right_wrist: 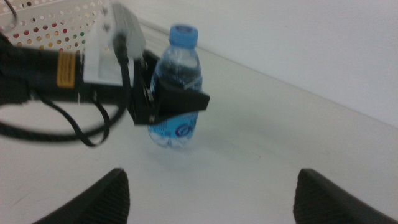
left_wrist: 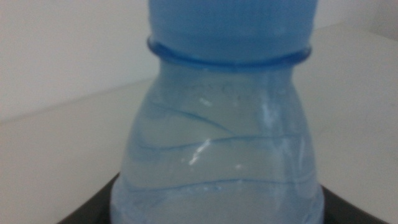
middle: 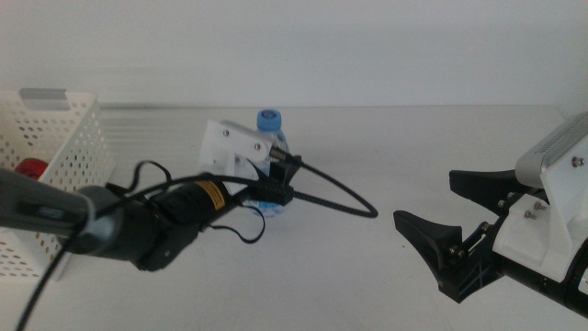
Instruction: Use arms to grab the bottles and put them into the dustbin to the left of the table.
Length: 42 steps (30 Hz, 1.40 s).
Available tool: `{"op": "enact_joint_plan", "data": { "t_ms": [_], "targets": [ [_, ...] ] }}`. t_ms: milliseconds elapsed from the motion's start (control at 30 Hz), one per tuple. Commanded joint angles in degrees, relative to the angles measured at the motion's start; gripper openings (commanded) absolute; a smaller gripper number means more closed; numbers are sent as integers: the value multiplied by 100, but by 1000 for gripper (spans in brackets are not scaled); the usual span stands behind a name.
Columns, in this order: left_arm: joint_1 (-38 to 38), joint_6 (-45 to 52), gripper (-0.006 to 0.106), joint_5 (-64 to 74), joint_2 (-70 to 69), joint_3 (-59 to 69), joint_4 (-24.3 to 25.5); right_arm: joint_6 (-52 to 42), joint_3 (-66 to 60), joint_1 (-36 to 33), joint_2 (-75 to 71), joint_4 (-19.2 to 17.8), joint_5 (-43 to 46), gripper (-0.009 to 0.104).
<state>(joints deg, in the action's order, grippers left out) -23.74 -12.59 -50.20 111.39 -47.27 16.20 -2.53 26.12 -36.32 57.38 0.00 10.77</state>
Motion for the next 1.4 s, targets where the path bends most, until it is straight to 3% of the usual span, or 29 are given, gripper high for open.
{"op": "enact_joint_plan", "data": {
  "t_ms": [0, 400, 733, 1267, 1367],
  "targets": [
    [-11, -66, -5, -334, -783, -126, -57, -67, 131, -14, -67, 0, 458, 72],
    [-11, -248, -5, 1633, -2572, -126, 465, -67, 131, -14, -67, 0, 458, 72],
    [-5, -413, -5, 3643, -3994, -126, 438, -67, 131, -14, -67, 0, 458, 72],
    [-5, -339, -5, 5260, -5222, -133, 444, -67, 131, -14, -67, 0, 458, 72],
    [-5, 29, -5, 5716, -5404, -143, 220, -67, 131, -14, -67, 0, 458, 72]
  ]
}}
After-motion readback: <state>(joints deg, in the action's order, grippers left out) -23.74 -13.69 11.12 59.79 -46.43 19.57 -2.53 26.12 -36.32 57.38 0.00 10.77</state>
